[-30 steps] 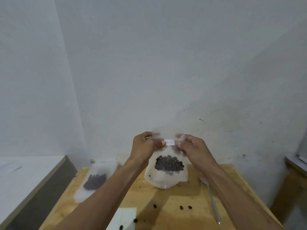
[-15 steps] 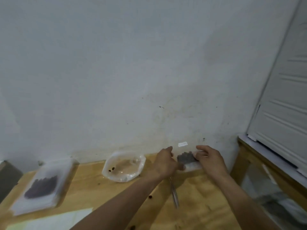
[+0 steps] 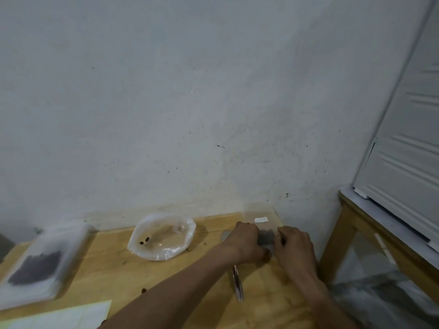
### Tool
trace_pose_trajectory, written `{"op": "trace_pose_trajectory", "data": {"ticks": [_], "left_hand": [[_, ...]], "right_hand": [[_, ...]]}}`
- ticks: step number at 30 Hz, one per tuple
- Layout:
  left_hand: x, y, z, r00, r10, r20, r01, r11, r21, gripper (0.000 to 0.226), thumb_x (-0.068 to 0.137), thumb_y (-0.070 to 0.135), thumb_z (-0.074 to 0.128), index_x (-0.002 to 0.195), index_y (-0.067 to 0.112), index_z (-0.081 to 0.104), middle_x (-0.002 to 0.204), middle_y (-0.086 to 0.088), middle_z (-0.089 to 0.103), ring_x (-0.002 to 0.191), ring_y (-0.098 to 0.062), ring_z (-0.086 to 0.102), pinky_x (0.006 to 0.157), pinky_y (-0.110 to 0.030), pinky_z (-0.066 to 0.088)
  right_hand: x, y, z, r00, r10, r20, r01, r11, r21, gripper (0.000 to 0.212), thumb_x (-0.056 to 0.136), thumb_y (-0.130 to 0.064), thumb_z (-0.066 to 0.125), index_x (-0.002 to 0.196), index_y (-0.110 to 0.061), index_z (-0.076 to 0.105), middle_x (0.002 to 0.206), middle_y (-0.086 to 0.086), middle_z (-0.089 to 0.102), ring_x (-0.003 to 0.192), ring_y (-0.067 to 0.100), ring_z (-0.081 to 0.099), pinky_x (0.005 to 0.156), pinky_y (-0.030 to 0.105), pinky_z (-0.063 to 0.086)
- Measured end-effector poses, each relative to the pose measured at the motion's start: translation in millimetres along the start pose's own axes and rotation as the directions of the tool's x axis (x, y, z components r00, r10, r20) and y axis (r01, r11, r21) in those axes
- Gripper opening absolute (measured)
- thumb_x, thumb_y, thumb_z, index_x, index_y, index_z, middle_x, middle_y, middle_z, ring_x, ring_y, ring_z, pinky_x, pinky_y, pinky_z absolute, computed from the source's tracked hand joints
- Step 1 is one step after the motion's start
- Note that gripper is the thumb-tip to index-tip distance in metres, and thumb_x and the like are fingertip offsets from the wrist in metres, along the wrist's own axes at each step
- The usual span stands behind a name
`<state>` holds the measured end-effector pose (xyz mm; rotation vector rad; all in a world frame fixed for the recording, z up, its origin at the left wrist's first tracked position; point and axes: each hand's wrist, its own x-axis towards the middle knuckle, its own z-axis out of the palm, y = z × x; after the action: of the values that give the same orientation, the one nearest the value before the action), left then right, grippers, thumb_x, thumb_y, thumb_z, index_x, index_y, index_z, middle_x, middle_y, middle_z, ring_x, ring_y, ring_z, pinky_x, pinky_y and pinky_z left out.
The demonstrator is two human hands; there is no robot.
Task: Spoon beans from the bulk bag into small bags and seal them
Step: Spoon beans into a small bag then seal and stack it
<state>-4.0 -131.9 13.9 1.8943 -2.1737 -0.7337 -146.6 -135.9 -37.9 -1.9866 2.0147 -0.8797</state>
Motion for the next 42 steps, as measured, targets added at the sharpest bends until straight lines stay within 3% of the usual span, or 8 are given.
{"op": "trace_pose_trajectory", "data": {"ticks": [5, 11, 23, 29, 32, 34, 37, 42], "left_hand": [[0.6, -4.8, 0.0, 0.999, 0.02, -0.028, -0.022, 0.998, -0.062, 0.027, 0.087, 0.031, 0.075, 0.085, 0.005, 0.069, 0.082, -0.011, 0.065, 0.067, -0.018, 0.056, 0.056, -0.027, 0.044], [-17.3, -18.1, -26.3, 0.972, 0.122, -0.201, -0.135, 0.989, -0.053, 0.053, 0.095, 0.034, 0.069, 0.139, 0.006, 0.059, 0.144, -0.012, 0.056, 0.133, -0.026, 0.05, 0.109, -0.035, 0.042], [-137.4, -158.2, -135.2, 0.67, -0.113, -0.734, -0.036, 0.982, -0.185, 0.026, 0.097, 0.015, 0.062, 0.117, 0.004, 0.074, 0.112, -0.01, 0.075, 0.102, -0.024, 0.069, 0.093, -0.036, 0.053], [-208.6, -271.9, -140.9, 0.571, -0.535, -0.623, 0.516, 0.824, -0.236, 0.035, 0.098, 0.03, 0.056, 0.118, 0.002, 0.066, 0.127, -0.016, 0.062, 0.115, -0.033, 0.059, 0.094, -0.038, 0.048], [-237.5, -307.7, -132.0, 0.544, -0.681, -0.49, 0.698, 0.692, -0.187, 0.045, 0.101, 0.041, 0.05, 0.117, 0.001, 0.062, 0.126, -0.022, 0.06, 0.116, -0.039, 0.057, 0.094, -0.04, 0.048], [-249.4, -322.6, -124.1, 0.552, -0.718, -0.424, 0.706, 0.673, -0.22, 0.049, 0.102, 0.045, 0.048, 0.114, 0.0, 0.063, 0.121, -0.021, 0.065, 0.112, -0.038, 0.062, 0.09, -0.039, 0.051], [-255.8, -329.7, -115.6, 0.556, -0.736, -0.387, 0.635, 0.676, -0.374, 0.048, 0.099, 0.043, 0.056, 0.106, -0.003, 0.066, 0.113, -0.022, 0.069, 0.105, -0.037, 0.065, 0.085, -0.039, 0.052], [-262.3, -323.3, -113.6, 0.511, -0.718, -0.473, 0.521, 0.696, -0.495, 0.032, 0.095, 0.034, 0.064, 0.102, 0.004, 0.071, 0.113, -0.016, 0.072, 0.103, -0.032, 0.067, 0.082, -0.036, 0.052]], "right_hand": [[-0.2, 0.0, -4.8, 0.999, 0.012, 0.04, -0.013, 0.999, 0.039, 0.025, 0.101, -0.019, 0.055, 0.115, -0.008, 0.072, 0.116, 0.008, 0.071, 0.103, 0.024, 0.061, 0.09, 0.031, 0.049], [-0.1, -27.6, -22.3, 0.999, -0.029, -0.039, 0.029, 1.0, 0.005, 0.033, 0.098, -0.018, 0.059, 0.127, -0.006, 0.068, 0.131, 0.013, 0.066, 0.12, 0.033, 0.056, 0.1, 0.04, 0.046], [-32.7, -223.8, 13.1, 0.902, -0.433, 0.007, 0.406, 0.851, 0.334, 0.03, 0.097, -0.016, 0.057, 0.125, -0.013, 0.07, 0.127, 0.004, 0.067, 0.119, 0.024, 0.06, 0.099, 0.034, 0.046], [-89.7, -309.6, 81.6, 0.744, -0.59, 0.315, 0.441, 0.787, 0.431, 0.026, 0.098, -0.023, 0.054, 0.114, -0.017, 0.074, 0.112, 0.0, 0.071, 0.098, 0.016, 0.067, 0.089, 0.034, 0.055], [-112.4, -333.1, 107.9, 0.717, -0.512, 0.473, 0.331, 0.847, 0.415, 0.026, 0.095, -0.028, 0.051, 0.089, -0.01, 0.07, 0.085, 0.008, 0.071, 0.074, 0.022, 0.064, 0.061, 0.03, 0.045], [-125.0, -344.8, 117.2, 0.717, -0.458, 0.525, 0.295, 0.882, 0.368, 0.031, 0.095, -0.03, 0.051, 0.072, -0.01, 0.054, 0.068, 0.01, 0.056, 0.057, 0.019, 0.047, 0.051, 0.03, 0.027], [-136.0, -354.7, 129.5, 0.738, -0.437, 0.514, 0.294, 0.894, 0.337, 0.034, 0.096, -0.03, 0.053, 0.067, -0.015, 0.044, 0.064, 0.006, 0.047, 0.055, 0.018, 0.042, 0.05, 0.03, 0.025], [-135.8, -358.1, 135.8, 0.819, -0.376, 0.434, 0.214, 0.901, 0.378, 0.019, 0.095, -0.031, 0.062, 0.101, -0.016, 0.073, 0.098, 0.001, 0.071, 0.09, 0.02, 0.067, 0.069, 0.028, 0.047]]}}
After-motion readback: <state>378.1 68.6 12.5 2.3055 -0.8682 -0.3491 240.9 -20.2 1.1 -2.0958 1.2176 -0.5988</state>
